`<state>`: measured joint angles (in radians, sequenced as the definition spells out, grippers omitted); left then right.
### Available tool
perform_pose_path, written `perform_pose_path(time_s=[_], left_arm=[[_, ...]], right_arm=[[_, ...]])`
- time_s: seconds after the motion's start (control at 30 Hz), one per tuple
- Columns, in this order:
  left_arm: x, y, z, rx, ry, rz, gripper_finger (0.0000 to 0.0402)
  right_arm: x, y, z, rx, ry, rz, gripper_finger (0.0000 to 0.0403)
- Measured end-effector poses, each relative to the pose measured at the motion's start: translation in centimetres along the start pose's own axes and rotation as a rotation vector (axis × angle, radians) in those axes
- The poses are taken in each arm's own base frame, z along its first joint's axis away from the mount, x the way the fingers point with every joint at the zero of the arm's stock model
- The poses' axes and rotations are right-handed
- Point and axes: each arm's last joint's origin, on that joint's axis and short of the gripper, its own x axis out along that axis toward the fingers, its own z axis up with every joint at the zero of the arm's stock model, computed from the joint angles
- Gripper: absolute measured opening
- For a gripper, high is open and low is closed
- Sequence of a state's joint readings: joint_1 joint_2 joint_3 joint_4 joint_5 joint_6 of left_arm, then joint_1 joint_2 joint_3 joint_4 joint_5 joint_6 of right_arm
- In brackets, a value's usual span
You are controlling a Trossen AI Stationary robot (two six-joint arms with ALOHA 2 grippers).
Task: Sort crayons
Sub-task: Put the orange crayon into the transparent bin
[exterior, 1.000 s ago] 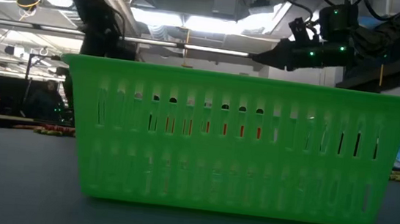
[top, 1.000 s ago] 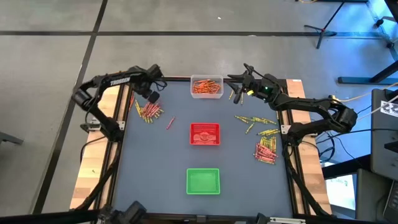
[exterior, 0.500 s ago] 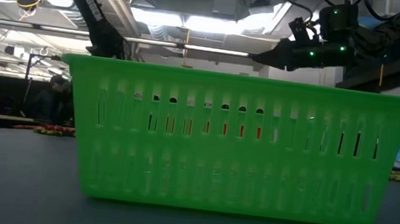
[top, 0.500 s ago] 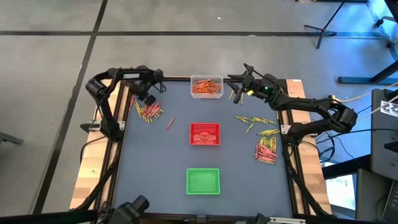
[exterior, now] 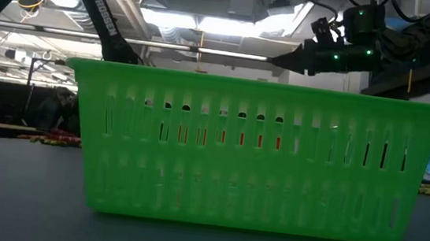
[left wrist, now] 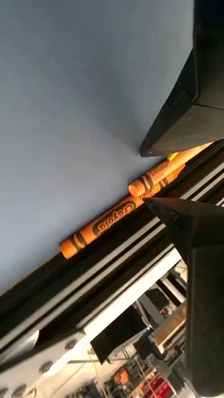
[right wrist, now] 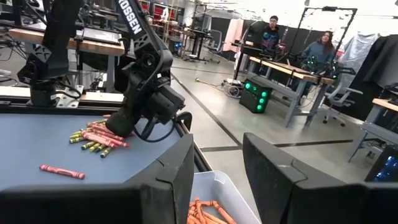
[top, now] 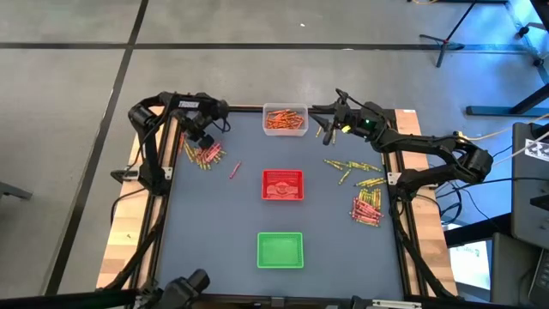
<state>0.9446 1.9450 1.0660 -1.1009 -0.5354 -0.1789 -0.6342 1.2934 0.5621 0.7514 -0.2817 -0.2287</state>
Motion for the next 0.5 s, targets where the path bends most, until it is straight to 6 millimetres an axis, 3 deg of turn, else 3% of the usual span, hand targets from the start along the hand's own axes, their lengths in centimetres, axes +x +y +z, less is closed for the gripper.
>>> perform_pose_path(time_s=[0.3, 0.5], left_arm=[[-1.2, 0.4, 0.5, 0.044, -0.024, -0.013, 0.0092], [-3.2, 0.8, -0.5, 0.036, -0.062, 0.077, 0.0044]], right_arm=[[0.0, 0.0, 0.0, 0.000, -0.001, 0.000, 0.0137], [0.0, 0.0, 0.0, 0.000, -0.001, 0.000, 0.0137]])
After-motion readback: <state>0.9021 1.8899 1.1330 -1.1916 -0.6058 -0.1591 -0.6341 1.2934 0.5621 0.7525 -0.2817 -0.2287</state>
